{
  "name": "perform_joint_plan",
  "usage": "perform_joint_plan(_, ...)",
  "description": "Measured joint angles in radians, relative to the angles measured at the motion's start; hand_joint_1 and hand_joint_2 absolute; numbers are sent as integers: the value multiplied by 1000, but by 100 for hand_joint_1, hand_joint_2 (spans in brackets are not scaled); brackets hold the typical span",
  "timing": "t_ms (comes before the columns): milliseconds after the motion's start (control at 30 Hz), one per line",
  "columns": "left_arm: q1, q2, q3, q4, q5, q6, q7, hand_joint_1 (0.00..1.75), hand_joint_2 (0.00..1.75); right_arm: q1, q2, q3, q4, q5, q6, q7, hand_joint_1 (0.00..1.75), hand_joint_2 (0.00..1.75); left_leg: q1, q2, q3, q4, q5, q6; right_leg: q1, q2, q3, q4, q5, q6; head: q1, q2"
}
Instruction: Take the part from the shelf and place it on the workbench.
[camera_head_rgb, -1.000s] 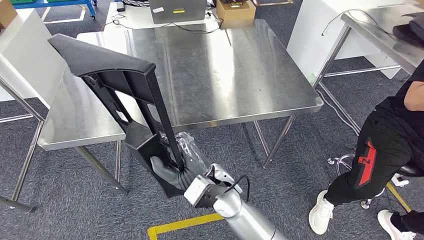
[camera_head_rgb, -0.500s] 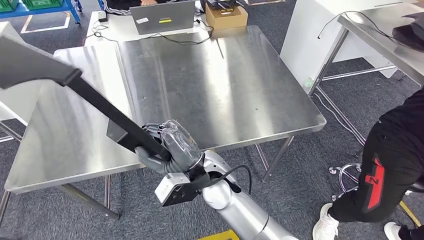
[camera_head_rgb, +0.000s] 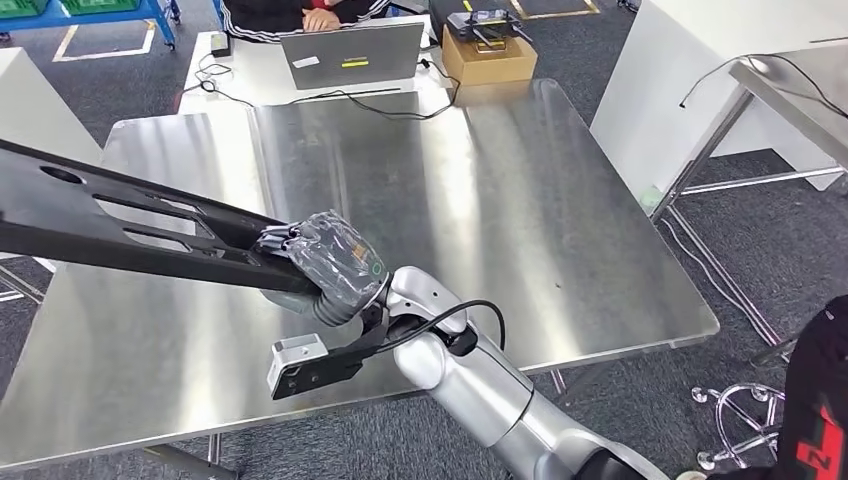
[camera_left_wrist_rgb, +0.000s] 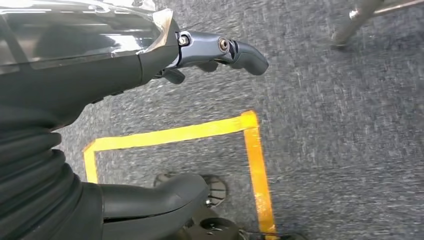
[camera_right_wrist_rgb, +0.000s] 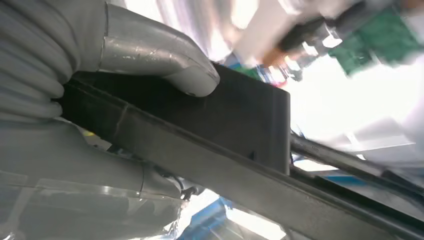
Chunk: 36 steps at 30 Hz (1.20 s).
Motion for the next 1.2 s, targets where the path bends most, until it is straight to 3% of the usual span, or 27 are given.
perform_joint_plan(33,-3,0,0,0,0,1,1,0,175,-7,3,2,3,2,0,1,175,175,0,1,15,-2,-2,-6,2,0,10,3,2,-21,-2,0)
perform_joint_plan(100,-13,1,0,-4,0,2,5,0,175,-27,19,7,6,16,-1,8,175,175,2,9,-5,66,41,-17,-6,7,45,-3,-25,-56,-1,0)
perform_joint_plan(167,-21,2,0,-6,-1,-1,15,0,175,-55,33,20,25,44,-3,23,175,175,4,16,-100,221,81,-27,-16,9,100,-33,-43,-75,-2,0)
perform_joint_plan(200,-23,3,0,-6,-2,-4,20,0,175,-68,36,29,43,66,-4,36,175,175,7,19,-160,288,70,-31,-17,10,130,-52,-54,-80,-4,0)
perform_joint_plan(233,-22,4,-1,-5,-3,-6,24,0,175,-81,39,37,62,91,-6,50,175,175,10,21,-217,326,34,-36,-18,12,158,-68,-65,-81,-4,0)
perform_joint_plan(300,-18,7,-1,-5,-7,2,28,0,175,-108,45,58,115,152,-11,80,175,175,16,25,-309,333,-65,-47,-20,18,208,-88,-92,-77,-4,0)
perform_joint_plan(333,-16,8,-1,-5,-11,8,28,0,175,-125,49,70,151,181,-15,96,175,175,18,27,-342,309,-93,-50,-21,21,230,-91,-107,-74,-4,0)
perform_joint_plan(367,-14,8,-1,-5,-16,13,28,0,175,-144,53,83,196,215,-21,113,175,175,21,30,-368,269,-78,-52,-21,23,250,-91,-124,-70,-4,0)
perform_joint_plan(400,-12,8,-1,-4,-22,16,28,0,175,-165,58,95,245,245,-30,129,175,175,23,32,-385,215,-8,-53,-21,23,264,-91,-142,-65,-4,0)
perform_joint_plan(467,-10,7,-2,-1,-35,14,35,0,175,-207,68,114,358,294,-55,153,175,175,24,36,-403,111,191,-45,-14,24,285,-76,-181,-55,-6,0)
perform_joint_plan(500,-10,6,-3,0,-41,14,41,0,175,-227,75,118,415,308,-67,157,175,175,22,36,-405,87,265,-38,-10,24,288,-69,-199,-48,-6,0)
perform_joint_plan(533,-12,5,-4,1,-46,13,46,0,175,-246,82,121,471,316,-80,157,175,175,19,36,-407,82,296,-29,-7,25,294,-61,-214,-41,-6,0)
perform_joint_plan(600,-20,2,-7,0,-54,13,52,0,175,-285,100,123,572,336,-100,151,175,175,17,34,-401,92,304,-12,-5,22,297,-53,-236,-25,-6,0)
perform_joint_plan(667,-29,1,-9,-1,-57,14,53,0,175,-318,113,126,659,362,-120,147,175,175,16,33,-395,89,296,4,-7,14,266,13,-266,-19,-5,0)
perform_joint_plan(767,-35,2,-9,-3,-58,14,53,0,175,-334,118,134,753,398,-134,151,175,175,12,28,-384,88,277,18,-10,11,125,224,-325,-20,-5,0)
perform_joint_plan(800,-34,2,-9,-3,-59,14,53,0,175,-334,118,141,778,419,-132,155,175,175,9,26,-377,88,270,19,-9,10,87,261,-323,-16,-5,0)
perform_joint_plan(833,-33,2,-9,-3,-60,13,53,0,175,-334,118,152,803,447,-129,160,175,175,6,25,-369,88,262,19,-8,10,68,257,-302,-9,-4,0)
perform_joint_plan(900,-32,2,-10,-3,-62,12,51,0,175,-334,118,180,842,499,-124,164,175,175,1,22,-348,88,246,19,-3,10,85,137,-214,0,-4,0)
perform_joint_plan(967,-35,1,-10,-3,-66,11,50,0,175,-333,119,209,874,533,-125,166,175,175,-3,19,-335,88,234,16,6,10,124,8,-133,-13,-5,0)
perform_joint_plan(1000,-36,1,-10,-3,-68,10,49,0,175,-331,119,221,888,543,-126,167,175,175,-4,18,-333,89,230,14,8,9,135,-24,-113,-21,-5,0)
perform_joint_plan(1033,-37,1,-10,-3,-69,9,49,0,175,-328,119,233,899,551,-128,169,175,175,-4,17,-332,90,226,12,7,10,140,-34,-105,-27,-4,0)
perform_joint_plan(1200,-39,2,-16,-3,-76,4,44,0,175,-318,123,271,934,562,-130,173,175,175,1,20,-329,88,218,5,5,13,140,-37,-107,-33,-2,0)
